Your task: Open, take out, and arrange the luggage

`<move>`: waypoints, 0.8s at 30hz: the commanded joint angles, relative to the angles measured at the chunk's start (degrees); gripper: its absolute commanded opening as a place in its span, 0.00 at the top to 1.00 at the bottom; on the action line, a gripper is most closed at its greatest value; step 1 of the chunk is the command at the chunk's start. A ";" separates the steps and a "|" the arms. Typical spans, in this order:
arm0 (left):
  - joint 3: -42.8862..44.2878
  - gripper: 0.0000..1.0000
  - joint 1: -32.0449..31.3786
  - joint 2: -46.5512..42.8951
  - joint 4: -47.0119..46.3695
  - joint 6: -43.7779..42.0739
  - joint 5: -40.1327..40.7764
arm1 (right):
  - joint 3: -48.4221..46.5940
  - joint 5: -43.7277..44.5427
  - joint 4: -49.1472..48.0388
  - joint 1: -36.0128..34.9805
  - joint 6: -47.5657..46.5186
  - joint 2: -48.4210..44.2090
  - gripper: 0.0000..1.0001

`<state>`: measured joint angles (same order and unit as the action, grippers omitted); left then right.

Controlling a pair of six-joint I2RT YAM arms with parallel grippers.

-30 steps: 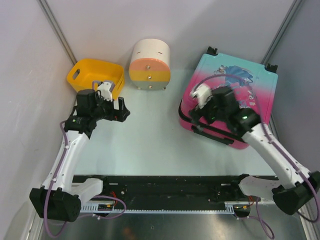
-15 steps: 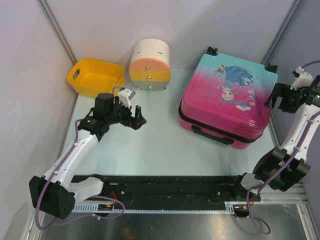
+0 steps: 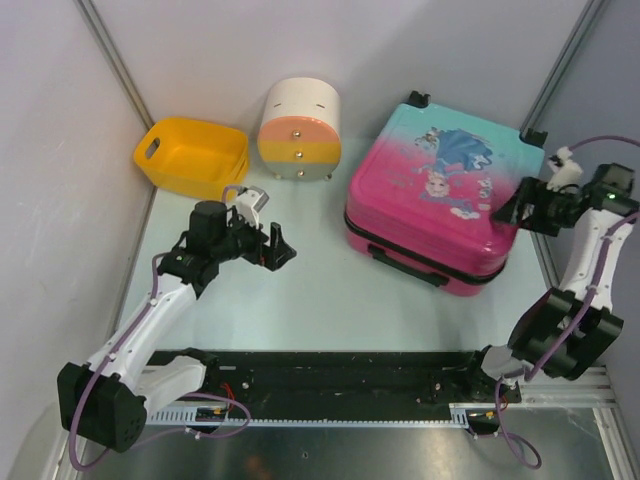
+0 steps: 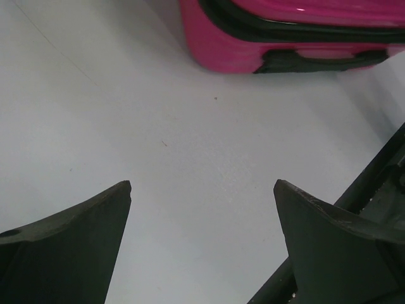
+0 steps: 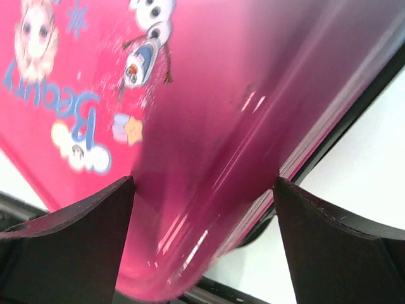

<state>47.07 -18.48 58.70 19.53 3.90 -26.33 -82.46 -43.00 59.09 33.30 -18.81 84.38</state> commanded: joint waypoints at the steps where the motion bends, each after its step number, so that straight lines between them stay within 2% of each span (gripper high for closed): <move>1: -1.36 0.00 -0.33 -0.95 -3.88 5.32 -1.71 | 11.06 -14.47 7.98 -19.72 1.75 -4.82 0.13; 2: -1.54 0.00 -0.33 -0.78 -4.06 6.37 -1.62 | 12.22 -14.65 4.49 -22.55 3.24 -7.45 0.13; 7: -3.91 0.00 -0.33 0.89 -5.90 15.16 0.39 | 17.15 -17.38 -0.73 -37.66 8.61 -17.30 0.11; 10: -5.58 0.01 -0.24 1.94 -6.95 19.38 3.90 | 17.42 -16.94 -2.13 -38.14 9.22 -24.16 0.07; 13: -4.63 0.04 -0.24 5.36 -6.96 23.16 7.06 | 16.89 -16.06 -3.54 -34.01 10.28 -29.16 0.05; 16: -1.30 0.04 -0.33 10.37 -7.40 27.55 7.96 | 16.62 -11.24 -5.21 -29.09 10.20 -32.77 0.01; 20: 3.81 0.07 -0.59 21.17 -8.19 31.34 7.43 | 16.63 -0.36 -8.02 -21.54 7.13 -34.81 0.00; 22: 5.92 0.09 -1.03 24.43 -9.67 33.44 7.26 | 16.63 1.08 -9.43 -15.13 7.38 -34.37 0.00; 24: 7.50 0.11 -2.08 28.30 -11.52 35.29 6.90 | 16.63 -2.16 -10.31 -7.33 7.12 -32.88 0.00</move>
<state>49.74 -18.79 82.59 12.93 32.80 -19.59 -64.40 -47.62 53.12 15.68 -10.79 49.19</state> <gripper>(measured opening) 0.911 0.995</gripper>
